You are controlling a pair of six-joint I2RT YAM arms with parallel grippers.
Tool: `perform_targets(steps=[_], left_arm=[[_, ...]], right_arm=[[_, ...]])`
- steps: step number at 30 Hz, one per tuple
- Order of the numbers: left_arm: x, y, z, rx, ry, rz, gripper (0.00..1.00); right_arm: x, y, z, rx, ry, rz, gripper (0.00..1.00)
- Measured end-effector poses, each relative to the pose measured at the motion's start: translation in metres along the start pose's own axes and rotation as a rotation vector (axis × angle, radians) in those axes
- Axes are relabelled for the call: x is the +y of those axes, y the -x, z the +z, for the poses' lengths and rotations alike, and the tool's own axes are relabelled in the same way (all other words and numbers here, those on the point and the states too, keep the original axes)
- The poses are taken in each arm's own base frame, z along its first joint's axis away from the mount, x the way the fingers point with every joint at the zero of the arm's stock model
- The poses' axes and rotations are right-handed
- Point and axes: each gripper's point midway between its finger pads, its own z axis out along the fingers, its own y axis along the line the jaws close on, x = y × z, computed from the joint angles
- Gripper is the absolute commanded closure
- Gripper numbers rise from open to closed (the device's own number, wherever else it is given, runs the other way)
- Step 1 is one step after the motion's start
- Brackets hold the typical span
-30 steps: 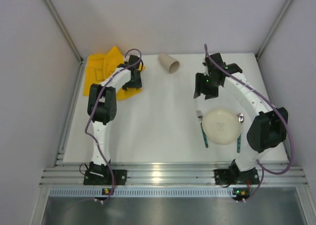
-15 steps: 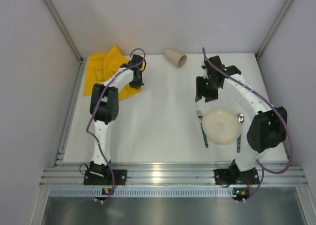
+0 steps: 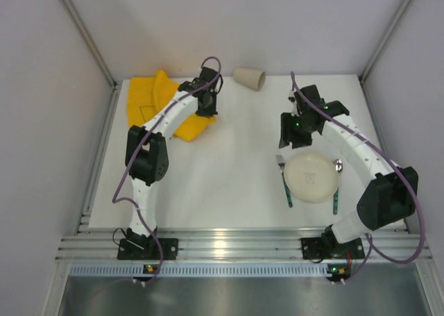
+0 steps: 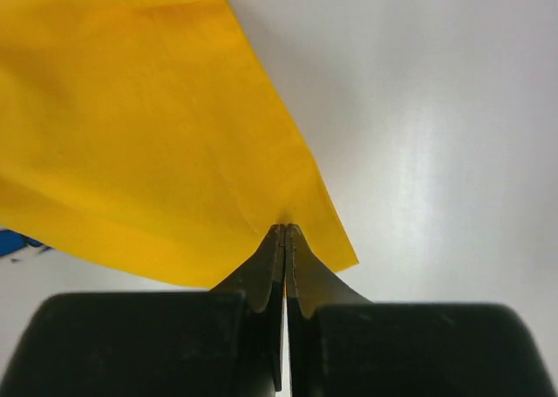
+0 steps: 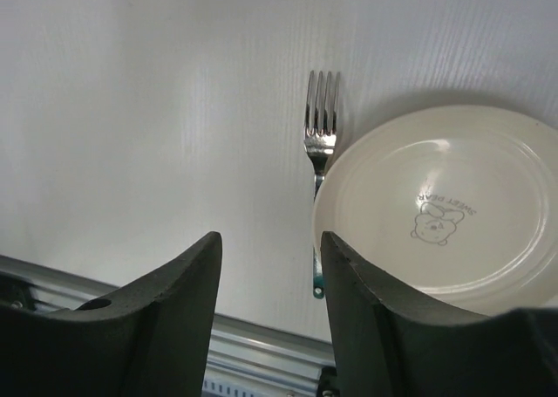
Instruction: Set the dinner table for one person
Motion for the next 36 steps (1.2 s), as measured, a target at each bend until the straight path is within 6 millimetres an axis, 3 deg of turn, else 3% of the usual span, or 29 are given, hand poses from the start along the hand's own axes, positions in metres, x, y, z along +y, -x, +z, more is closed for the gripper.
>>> perform_targets(steps=[4,8,9,10,11,12,14,16,19,20,22,25,27,30,33,36], left_arm=[[-0.069,0.011,-0.059,-0.092,-0.114,0.093,1.0],[-0.133,-0.012,-0.112,-0.116,-0.236,0.214,1.0],[-0.15,-0.025,-0.122,-0.102,-0.274,0.252,0.75],[-0.163,-0.039,-0.126,-0.085,-0.299,0.29,0.37],[-0.172,-0.052,-0.128,-0.064,-0.316,0.323,0.14],[-0.177,-0.069,-0.127,-0.032,-0.319,0.343,0.02],[-0.172,-0.095,-0.117,0.022,-0.279,0.351,0.02],[-0.149,-0.117,-0.1,0.077,-0.197,0.329,0.02],[-0.087,-0.127,-0.085,0.139,-0.078,0.214,0.02],[-0.067,-0.122,-0.083,0.14,-0.052,0.159,0.02],[-0.006,-0.101,-0.081,0.116,0.026,-0.001,0.03],[0.086,-0.076,-0.084,0.037,0.146,-0.233,0.05],[0.126,-0.075,-0.087,0.011,0.196,-0.33,0.05],[0.165,-0.089,-0.081,0.021,0.24,-0.431,0.07],[0.192,-0.106,-0.066,0.068,0.273,-0.492,0.08],[0.207,-0.114,-0.049,0.108,0.28,-0.523,0.09]], right_arm=[[0.0,-0.003,-0.011,-0.031,0.011,-0.002,0.5],[-0.002,-0.012,-0.013,-0.034,0.011,0.0,0.5],[-0.003,-0.015,-0.013,-0.03,0.01,0.001,0.51],[-0.005,-0.018,-0.012,-0.024,0.008,0.002,0.51],[-0.005,-0.02,-0.011,-0.019,0.008,0.002,0.51],[-0.005,-0.022,-0.01,-0.013,0.009,0.003,0.51],[-0.005,-0.024,-0.009,-0.005,0.013,0.003,0.5],[-0.003,-0.024,-0.009,-0.002,0.027,0.003,0.44],[0.008,-0.022,-0.01,-0.006,0.083,-0.001,0.33],[0.013,-0.021,-0.01,-0.009,0.111,-0.004,0.31],[0.028,-0.015,-0.008,-0.009,0.186,-0.008,0.27],[0.058,0.009,0.0,-0.021,0.313,0.007,0.23],[0.077,0.027,0.01,-0.026,0.384,0.025,0.21],[0.107,0.064,0.037,-0.026,0.478,0.049,0.22],[0.13,0.096,0.08,-0.009,0.522,0.069,0.24],[0.138,0.106,0.124,0.03,0.517,0.1,0.24]])
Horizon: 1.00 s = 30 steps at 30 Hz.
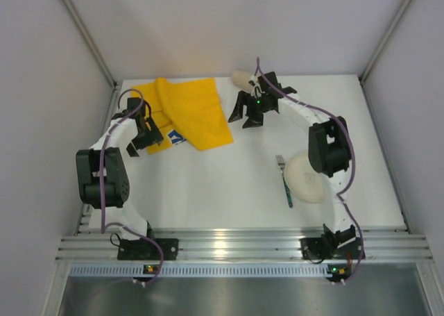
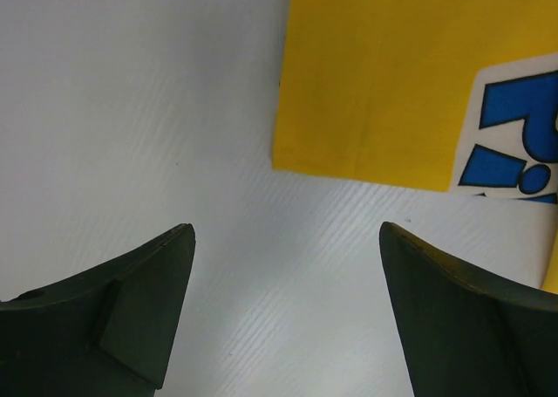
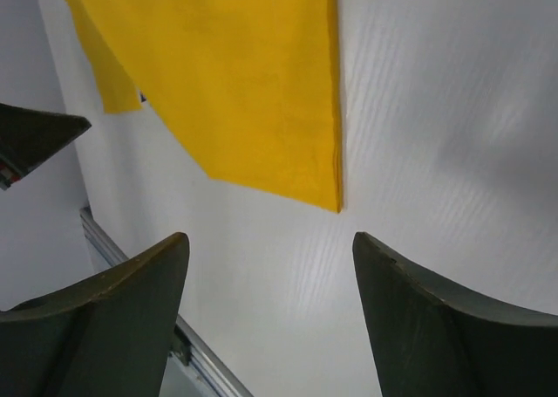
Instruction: Set the dinner table for one person
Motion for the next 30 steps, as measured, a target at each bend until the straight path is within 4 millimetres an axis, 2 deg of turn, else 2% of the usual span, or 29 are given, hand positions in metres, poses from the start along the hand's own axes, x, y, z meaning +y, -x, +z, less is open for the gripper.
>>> perform_targets(steps=[4,6,10,14,15,16,17,19,21,22,23,24,29,30], left_arm=[[0.007,0.001,0.021,0.031,-0.001,-0.023,0.09],[0.007,0.001,0.032,0.042,-0.007,-0.024,0.1],[0.006,-0.004,0.053,0.079,-0.012,-0.027,0.12],[0.0,0.007,0.06,0.058,-0.036,-0.027,0.19],[-0.001,0.01,0.062,0.053,-0.037,-0.024,0.22],[-0.001,0.012,0.063,0.05,-0.038,-0.024,0.29],[-0.002,0.016,0.065,0.043,-0.036,-0.022,0.39],[-0.004,0.024,0.069,0.027,-0.041,-0.023,0.51],[-0.005,0.031,0.072,0.014,-0.05,-0.032,0.84],[-0.008,0.034,0.074,0.011,-0.059,-0.033,0.97],[-0.011,0.038,0.076,0.006,-0.074,-0.04,1.0],[-0.014,0.043,0.078,0.002,-0.09,-0.042,1.0],[-0.023,0.052,0.081,-0.006,-0.125,-0.041,1.0],[-0.023,0.051,0.081,-0.006,-0.124,-0.041,1.0]], right_arm=[[-0.027,-0.003,0.046,0.052,-0.036,0.073,0.25],[-0.038,-0.008,0.059,0.072,-0.051,0.097,0.25],[-0.027,-0.009,0.07,0.081,-0.033,0.097,0.26],[-0.007,-0.021,0.089,0.108,-0.016,0.061,0.31],[0.0,-0.026,0.094,0.117,-0.01,0.047,0.38],[0.006,-0.032,0.1,0.128,-0.005,0.031,0.43],[0.011,-0.038,0.106,0.139,-0.004,0.017,0.48],[0.02,-0.051,0.116,0.171,0.005,-0.004,0.63],[0.022,-0.062,0.121,0.193,-0.002,-0.017,0.75],[0.022,-0.065,0.122,0.203,-0.006,-0.022,0.78],[0.021,-0.068,0.122,0.21,-0.013,-0.02,0.81],[0.019,-0.068,0.121,0.215,-0.019,-0.017,0.86],[0.0,-0.059,0.114,0.207,-0.048,-0.001,0.95],[-0.006,-0.057,0.11,0.205,-0.051,0.008,0.99]])
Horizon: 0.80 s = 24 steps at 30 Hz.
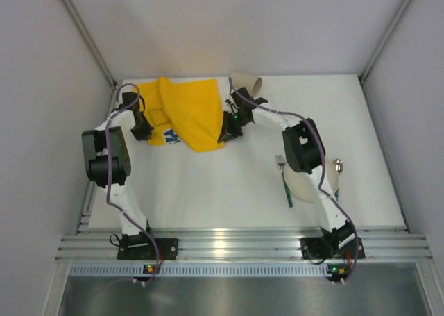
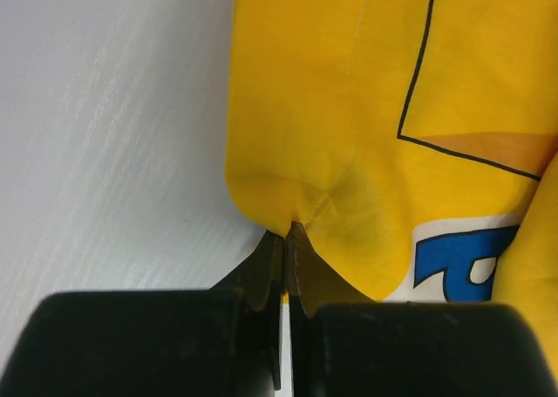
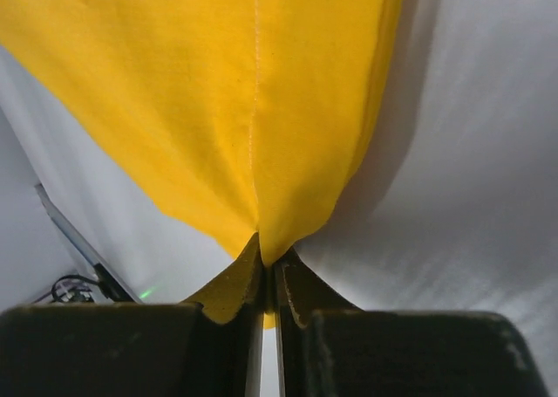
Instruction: Set the dinner table for one person
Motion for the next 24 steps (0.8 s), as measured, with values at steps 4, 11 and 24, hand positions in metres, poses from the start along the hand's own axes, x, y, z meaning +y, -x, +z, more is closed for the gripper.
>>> perform_targets(steps=[4,11,24], left_arm=[[0.005,-0.001,-0.003,-0.007,0.027,-0.001,1.0],[0.051,-0.04,-0.032,0.068,0.174,-0.014,1.0],[0.075,-0.088,-0.131,0.07,0.206,-0.16,1.0]], right_arm=[[-0.032,-0.002,-0.027,-0.017,-0.058,0.046,1.0],[-0.123,-0.017,-0.105,-0.086,-0.291,0.214,1.0],[-0.129,-0.121,-0.128,0.105,-0.363,0.26,1.0]])
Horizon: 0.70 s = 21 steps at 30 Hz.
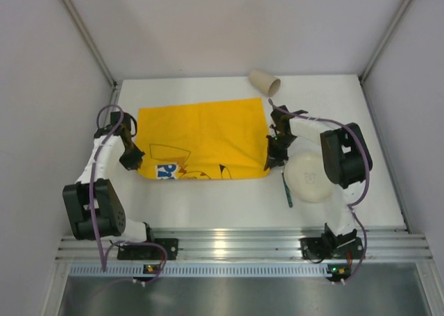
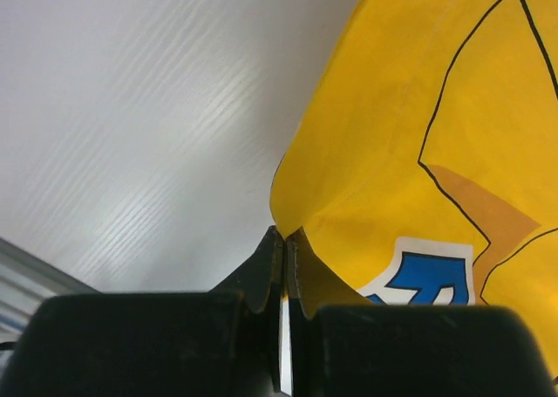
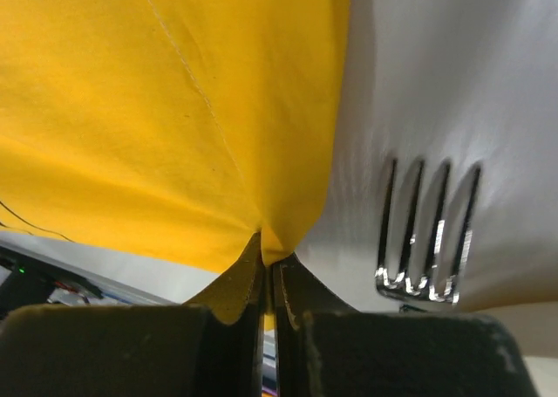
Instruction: Set the dinner table for one person
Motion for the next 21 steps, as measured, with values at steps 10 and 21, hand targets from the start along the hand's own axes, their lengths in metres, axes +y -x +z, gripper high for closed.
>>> perform_targets(steps=[10,21], left_arm=[[0.039,-0.022,-0.019,-0.012,0.091,-0.029,0.32],[0.024,0.001,-0.026,-0.055,0.041,-0.023,0.08]], right_arm=[[-0.004,-0.071,-0.017,0.112,-0.115,-0.131,0.26],[0.052,-0.012,-0.147,-0.309,0.013,-0.218,0.05]])
